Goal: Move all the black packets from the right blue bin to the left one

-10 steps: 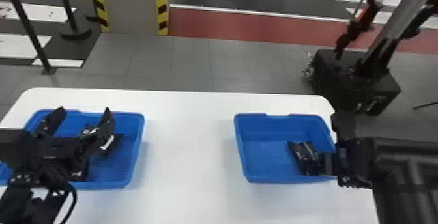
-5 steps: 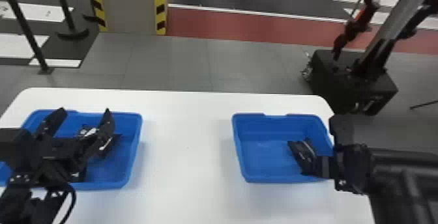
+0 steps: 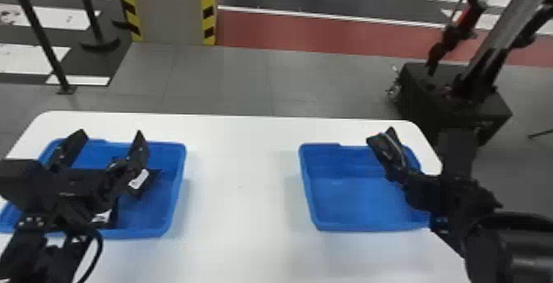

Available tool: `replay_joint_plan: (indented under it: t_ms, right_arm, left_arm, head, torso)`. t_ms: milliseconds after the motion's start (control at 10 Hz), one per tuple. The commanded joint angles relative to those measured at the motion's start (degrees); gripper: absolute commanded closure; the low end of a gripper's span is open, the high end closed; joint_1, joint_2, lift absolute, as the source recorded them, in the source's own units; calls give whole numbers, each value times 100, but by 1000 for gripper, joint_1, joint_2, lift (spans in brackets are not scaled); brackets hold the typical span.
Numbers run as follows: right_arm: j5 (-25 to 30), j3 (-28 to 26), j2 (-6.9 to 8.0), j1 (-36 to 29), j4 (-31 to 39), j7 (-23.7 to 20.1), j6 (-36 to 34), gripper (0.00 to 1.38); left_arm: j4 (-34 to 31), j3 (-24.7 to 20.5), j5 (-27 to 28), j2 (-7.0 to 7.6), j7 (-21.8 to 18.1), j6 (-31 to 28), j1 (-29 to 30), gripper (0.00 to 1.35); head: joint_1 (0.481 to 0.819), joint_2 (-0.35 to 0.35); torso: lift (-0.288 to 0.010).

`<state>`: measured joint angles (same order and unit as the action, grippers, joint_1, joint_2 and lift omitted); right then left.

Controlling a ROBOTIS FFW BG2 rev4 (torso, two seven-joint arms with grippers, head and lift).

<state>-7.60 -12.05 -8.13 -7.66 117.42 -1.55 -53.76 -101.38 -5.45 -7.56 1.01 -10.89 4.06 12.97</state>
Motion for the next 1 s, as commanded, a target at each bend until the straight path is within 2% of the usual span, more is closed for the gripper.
replay_joint_plan:
  t_ms: [0,100,400,700,900]
  right_arm:
    - [-224,18,22,-21,-260,-557,1228,1133]
    - [-259,36,30,133,-682,-1199,2016,1133]
    - [-857,590,57,190,-1104,-2051,3183,1133]
    - [-1217,1187,66,288,-1047,-2341,3295,1133]
    - [-1340,1495,57,401,-1033,-2429,3309,1133]
  left_arm:
    - [-163,26,-264,-22,0,-223,25,82]
    - [-289,96,-527,-22,0,-378,53,84]
    - [-655,351,-1275,4,-36,-645,67,85]
    - [-1105,553,-1907,57,-352,-1376,39,94]
    - [-1372,720,-2066,66,-484,-1573,11,91]
  head:
    - [695,-120]
    - [695,-92]
    - [695,-43]
    - [695,5]
    - [689,16]
  torso:
    - [-110]
    - [-110]
    - [-110]
    - [-110]
    - [-110]
